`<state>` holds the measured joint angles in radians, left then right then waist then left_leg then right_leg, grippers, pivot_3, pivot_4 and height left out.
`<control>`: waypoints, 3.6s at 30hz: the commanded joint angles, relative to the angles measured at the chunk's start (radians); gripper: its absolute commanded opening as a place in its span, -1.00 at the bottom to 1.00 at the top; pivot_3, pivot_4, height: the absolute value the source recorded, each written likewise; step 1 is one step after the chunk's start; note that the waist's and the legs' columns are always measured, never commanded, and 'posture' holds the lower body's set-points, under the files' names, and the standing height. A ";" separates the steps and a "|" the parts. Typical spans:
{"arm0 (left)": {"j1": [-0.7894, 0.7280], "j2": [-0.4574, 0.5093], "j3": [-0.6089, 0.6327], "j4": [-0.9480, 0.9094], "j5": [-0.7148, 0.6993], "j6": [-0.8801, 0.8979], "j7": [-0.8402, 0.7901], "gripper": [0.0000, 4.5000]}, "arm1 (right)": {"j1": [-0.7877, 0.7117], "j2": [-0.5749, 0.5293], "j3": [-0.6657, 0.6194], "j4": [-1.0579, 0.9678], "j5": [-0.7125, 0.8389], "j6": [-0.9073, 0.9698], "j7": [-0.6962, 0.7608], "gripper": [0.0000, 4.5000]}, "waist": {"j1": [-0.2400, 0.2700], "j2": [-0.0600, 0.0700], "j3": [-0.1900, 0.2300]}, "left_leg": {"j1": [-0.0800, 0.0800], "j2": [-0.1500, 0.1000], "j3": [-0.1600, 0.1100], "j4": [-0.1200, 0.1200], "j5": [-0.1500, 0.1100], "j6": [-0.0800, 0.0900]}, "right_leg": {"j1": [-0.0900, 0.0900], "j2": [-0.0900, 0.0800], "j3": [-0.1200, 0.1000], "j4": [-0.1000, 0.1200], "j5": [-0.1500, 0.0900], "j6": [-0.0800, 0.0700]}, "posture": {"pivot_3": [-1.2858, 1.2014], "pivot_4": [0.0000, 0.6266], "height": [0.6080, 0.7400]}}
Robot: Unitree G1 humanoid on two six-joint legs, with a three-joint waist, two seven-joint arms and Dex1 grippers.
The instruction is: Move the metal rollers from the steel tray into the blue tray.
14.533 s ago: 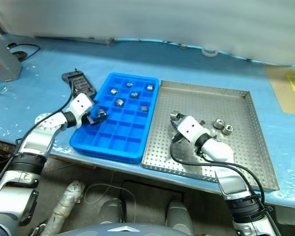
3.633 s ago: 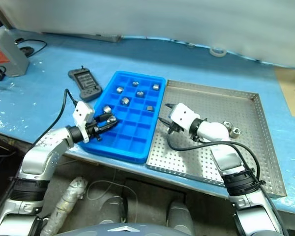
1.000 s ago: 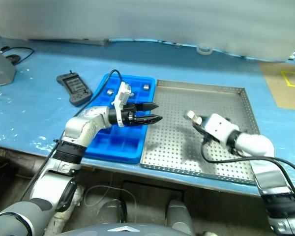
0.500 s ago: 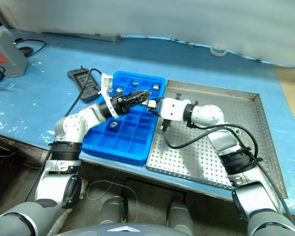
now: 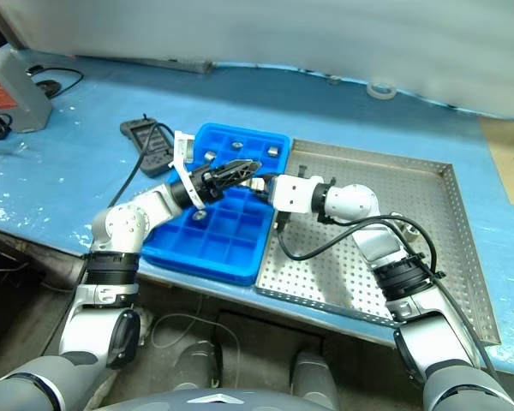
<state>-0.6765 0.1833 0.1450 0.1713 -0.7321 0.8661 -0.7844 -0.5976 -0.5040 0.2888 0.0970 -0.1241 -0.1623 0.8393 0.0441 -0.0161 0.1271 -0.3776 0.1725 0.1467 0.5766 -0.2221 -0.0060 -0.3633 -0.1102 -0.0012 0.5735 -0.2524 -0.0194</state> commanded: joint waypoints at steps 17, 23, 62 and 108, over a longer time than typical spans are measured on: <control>-0.099 0.062 0.097 0.092 -0.079 0.023 -0.027 0.75 | -0.033 -0.003 -0.071 -0.078 0.022 0.033 -0.045 -0.45 | -0.002 0.000 0.000 | 0.000 0.000 0.000 -0.001 0.000 -0.001 | 0.000 0.000 0.000 0.000 0.000 0.000 | 0.01 -0.52 1.00; -0.068 0.031 0.035 0.109 -0.062 0.031 -0.036 0.75 | -0.049 0.007 -0.068 -0.100 0.020 0.042 -0.053 -0.45 | -0.003 -0.001 0.000 | 0.000 0.000 0.000 -0.001 0.000 -0.001 | 0.000 0.000 0.000 0.000 0.000 0.001 | 0.00 -0.52 1.00; -0.152 0.126 0.189 0.232 -0.081 -0.062 0.034 -0.21 | 0.120 -0.100 -0.114 -0.086 0.012 0.074 -0.054 -0.45 | 0.000 -0.002 0.001 | 0.002 0.000 -0.001 -0.004 0.001 -0.003 | 0.002 0.001 0.000 -0.001 0.001 0.002 | 0.01 -0.52 1.00; 0.158 0.231 -0.214 0.029 0.417 -0.439 -0.014 -0.21 | 0.304 -0.122 -0.151 -0.248 0.005 0.178 -0.137 -0.45 | -0.004 -0.004 0.002 | 0.009 0.008 0.002 -0.014 0.010 -0.013 | 0.001 0.002 0.000 -0.004 0.009 0.019 | -0.03 -0.52 1.00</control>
<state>-0.5170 0.4152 -0.0585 0.2036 -0.3288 0.4584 -0.7944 -0.2911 -0.6212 0.1666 -0.1065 -0.1232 0.0205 0.7144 0.0402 -0.0202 0.1293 -0.3682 0.1805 0.1491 0.5622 -0.2123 -0.0186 -0.3626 -0.1081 -0.0007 0.5697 -0.2434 -0.0007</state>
